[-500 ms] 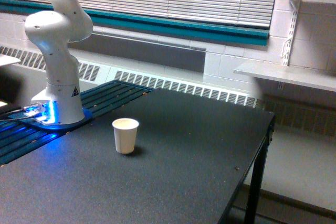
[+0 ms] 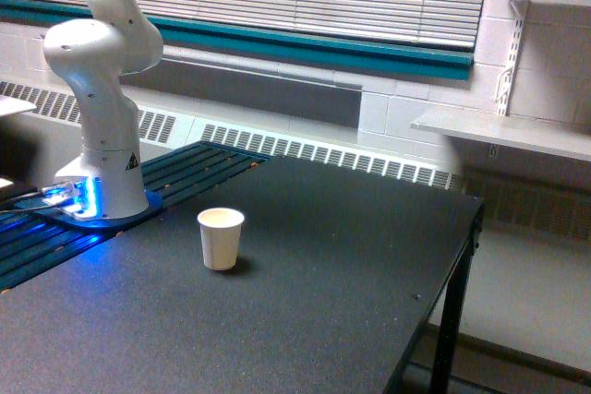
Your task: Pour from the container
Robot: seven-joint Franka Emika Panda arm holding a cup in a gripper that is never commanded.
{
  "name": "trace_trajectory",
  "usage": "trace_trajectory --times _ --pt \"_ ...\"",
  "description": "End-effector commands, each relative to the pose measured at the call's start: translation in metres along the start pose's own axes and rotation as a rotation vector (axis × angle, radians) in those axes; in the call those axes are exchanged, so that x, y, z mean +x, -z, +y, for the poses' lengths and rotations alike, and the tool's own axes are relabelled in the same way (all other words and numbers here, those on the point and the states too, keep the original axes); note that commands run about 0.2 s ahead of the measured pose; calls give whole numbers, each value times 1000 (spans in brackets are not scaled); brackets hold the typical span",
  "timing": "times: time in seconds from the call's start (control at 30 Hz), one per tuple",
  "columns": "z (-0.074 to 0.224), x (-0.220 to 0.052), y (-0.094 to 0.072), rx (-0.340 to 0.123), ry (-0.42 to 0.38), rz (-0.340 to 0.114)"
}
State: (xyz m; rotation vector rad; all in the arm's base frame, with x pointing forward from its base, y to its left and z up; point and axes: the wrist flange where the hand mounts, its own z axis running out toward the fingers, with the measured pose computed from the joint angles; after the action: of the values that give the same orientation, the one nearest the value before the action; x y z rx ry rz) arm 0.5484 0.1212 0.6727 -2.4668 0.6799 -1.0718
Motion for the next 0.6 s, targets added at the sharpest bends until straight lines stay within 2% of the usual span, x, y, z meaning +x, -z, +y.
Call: trace_trajectory --times 0.03,0.6 --pt "25 -3 -3 -42 -5 14" --pt "104 -37 -18 -160 27 14"
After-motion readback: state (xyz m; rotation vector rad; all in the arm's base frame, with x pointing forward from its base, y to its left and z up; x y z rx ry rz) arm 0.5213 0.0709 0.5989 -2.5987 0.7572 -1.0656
